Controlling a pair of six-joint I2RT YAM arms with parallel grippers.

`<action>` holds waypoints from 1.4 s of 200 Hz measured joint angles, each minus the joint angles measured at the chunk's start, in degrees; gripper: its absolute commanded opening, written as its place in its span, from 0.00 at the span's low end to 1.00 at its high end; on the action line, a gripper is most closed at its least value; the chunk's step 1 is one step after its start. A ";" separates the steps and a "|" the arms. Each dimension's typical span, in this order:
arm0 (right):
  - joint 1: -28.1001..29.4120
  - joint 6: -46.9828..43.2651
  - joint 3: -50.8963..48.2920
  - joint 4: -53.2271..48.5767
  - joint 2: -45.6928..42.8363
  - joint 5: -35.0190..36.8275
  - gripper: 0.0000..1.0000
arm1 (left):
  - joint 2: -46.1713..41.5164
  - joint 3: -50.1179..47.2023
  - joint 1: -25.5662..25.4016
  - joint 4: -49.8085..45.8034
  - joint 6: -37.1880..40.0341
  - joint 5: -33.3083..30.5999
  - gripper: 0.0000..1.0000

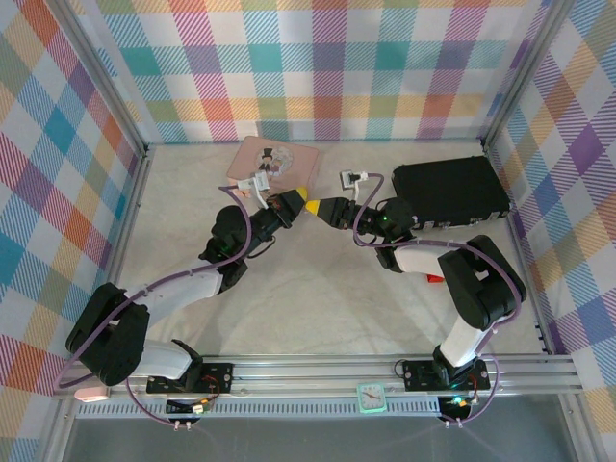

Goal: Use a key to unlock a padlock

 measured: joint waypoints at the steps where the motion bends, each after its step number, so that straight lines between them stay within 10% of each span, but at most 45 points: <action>1: 0.00 0.00 0.00 -0.02 0.00 0.00 0.14 | 0.00 -0.02 -0.02 0.07 -0.07 0.00 0.00; 52: -0.11 -0.09 0.00 -0.20 0.00 0.46 0.00 | 0.04 -0.13 -0.13 0.66 -0.28 -0.81 0.02; 76: -0.11 -0.28 0.00 -0.09 0.02 0.46 0.00 | -0.22 -0.31 -0.17 -0.35 -0.02 -1.55 0.62; 94: -0.20 -0.52 -0.04 0.15 0.02 0.42 0.00 | -0.59 -0.22 0.70 -4.74 0.44 -2.16 0.78; 163: -0.83 -12.28 -2.14 -16.00 -1.97 0.90 0.00 | 2.93 14.10 17.11 -24.72 8.22 0.22 0.81; 205: -0.83 -24.81 -1.79 -35.91 -10.71 4.46 0.00 | 18.58 30.14 26.62 -35.06 15.63 3.67 1.00; 280: -0.83 -39.65 0.44 -62.20 -17.03 14.21 0.00 | 47.95 60.67 33.27 -56.30 25.86 9.46 0.98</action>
